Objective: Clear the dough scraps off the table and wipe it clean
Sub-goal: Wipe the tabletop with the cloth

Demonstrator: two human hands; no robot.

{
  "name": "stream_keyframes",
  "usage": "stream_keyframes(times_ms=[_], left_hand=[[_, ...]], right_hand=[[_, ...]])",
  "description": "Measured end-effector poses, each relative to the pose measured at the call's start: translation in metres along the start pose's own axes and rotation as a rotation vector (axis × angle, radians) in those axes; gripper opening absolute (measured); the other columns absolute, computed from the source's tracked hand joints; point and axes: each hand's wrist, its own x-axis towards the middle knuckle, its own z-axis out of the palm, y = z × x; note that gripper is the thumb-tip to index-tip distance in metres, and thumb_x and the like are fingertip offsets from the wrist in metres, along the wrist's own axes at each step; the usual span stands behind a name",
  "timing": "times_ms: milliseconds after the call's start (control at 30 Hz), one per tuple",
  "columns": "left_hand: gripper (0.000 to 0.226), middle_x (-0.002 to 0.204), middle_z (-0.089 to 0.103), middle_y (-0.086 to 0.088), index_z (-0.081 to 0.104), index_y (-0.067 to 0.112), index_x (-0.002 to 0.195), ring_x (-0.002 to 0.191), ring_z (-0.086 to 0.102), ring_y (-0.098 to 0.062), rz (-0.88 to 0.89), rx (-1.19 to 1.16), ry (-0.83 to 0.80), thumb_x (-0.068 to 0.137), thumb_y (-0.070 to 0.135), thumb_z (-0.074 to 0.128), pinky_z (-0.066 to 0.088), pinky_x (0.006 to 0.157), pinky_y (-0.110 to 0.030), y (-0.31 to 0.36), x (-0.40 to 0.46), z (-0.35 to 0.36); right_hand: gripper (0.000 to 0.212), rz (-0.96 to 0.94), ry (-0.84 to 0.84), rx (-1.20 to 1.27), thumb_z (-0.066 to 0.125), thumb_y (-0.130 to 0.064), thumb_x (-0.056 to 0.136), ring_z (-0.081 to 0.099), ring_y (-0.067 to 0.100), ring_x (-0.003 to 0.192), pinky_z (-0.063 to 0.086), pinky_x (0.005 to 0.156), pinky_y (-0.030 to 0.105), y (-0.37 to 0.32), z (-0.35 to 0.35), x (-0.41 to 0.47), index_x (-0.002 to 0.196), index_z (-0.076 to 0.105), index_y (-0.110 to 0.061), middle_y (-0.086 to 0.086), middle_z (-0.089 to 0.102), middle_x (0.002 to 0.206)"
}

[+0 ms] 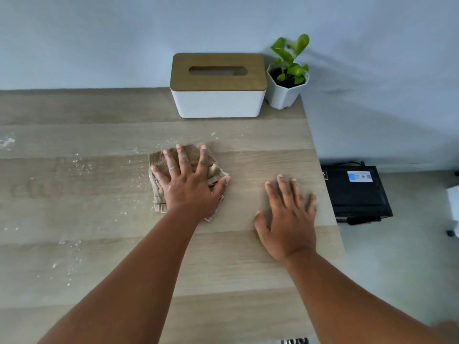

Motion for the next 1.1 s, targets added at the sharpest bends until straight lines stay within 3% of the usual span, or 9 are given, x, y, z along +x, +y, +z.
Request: stream_keyframes(times_ms=[400, 633, 833, 933, 1100], left_hand=[[0.087, 0.172, 0.004, -0.004, 0.006, 0.041, 0.161, 0.158, -0.008, -0.034, 0.096, -0.007, -0.025, 0.088, 0.084, 0.019, -0.007, 0.119, -0.071, 0.017, 0.063, -0.004], [0.073, 0.173, 0.007, -0.001, 0.018, 0.026, 0.163, 0.159, -0.003, -0.023, 0.214, -0.026, 0.007, 0.098, 0.058, 0.021, -0.002, 0.127, -0.052, 0.026, 0.071, -0.002], [0.059, 0.165, 0.035, -0.002, 0.045, 0.021, 0.153, 0.157, 0.02, -0.023, 0.429, -0.194, 0.047, 0.097, 0.041, 0.044, 0.011, 0.128, -0.046, 0.044, 0.052, -0.002], [0.05, 0.156, 0.049, -0.005, 0.059, 0.015, 0.141, 0.152, 0.032, -0.025, 0.567, -0.27, 0.049, 0.094, 0.031, 0.059, 0.022, 0.125, -0.047, 0.046, 0.022, 0.0], [0.031, 0.138, 0.064, -0.007, 0.072, 0.011, 0.117, 0.137, 0.054, -0.028, 0.717, -0.332, 0.126, 0.092, 0.027, 0.066, 0.04, 0.114, -0.049, 0.009, -0.027, 0.002]], right_hand=[[0.073, 0.003, 0.009, -0.02, 0.029, -0.062, 0.099, 0.005, 0.032, 0.16, 0.008, 0.122, 0.068, 0.0, -0.001, 0.005, 0.161, 0.025, -0.025, 0.002, 0.011, 0.174], [0.074, 0.004, 0.026, -0.024, 0.03, -0.062, 0.098, 0.008, 0.032, 0.16, 0.009, 0.122, 0.069, 0.001, 0.0, 0.005, 0.161, 0.029, -0.024, 0.003, 0.015, 0.173], [0.073, 0.005, 0.034, -0.037, 0.028, -0.063, 0.098, 0.006, 0.031, 0.16, 0.007, 0.123, 0.067, 0.002, 0.002, 0.006, 0.161, 0.027, -0.025, 0.002, 0.014, 0.173], [0.073, 0.006, 0.041, -0.038, 0.028, -0.062, 0.098, 0.006, 0.03, 0.16, 0.007, 0.123, 0.067, 0.002, 0.003, 0.006, 0.162, 0.025, -0.027, 0.001, 0.012, 0.173], [0.07, 0.013, 0.055, -0.026, 0.031, -0.058, 0.098, 0.01, 0.03, 0.16, 0.008, 0.123, 0.067, 0.001, 0.002, 0.005, 0.16, 0.03, -0.026, 0.0, 0.014, 0.173]])
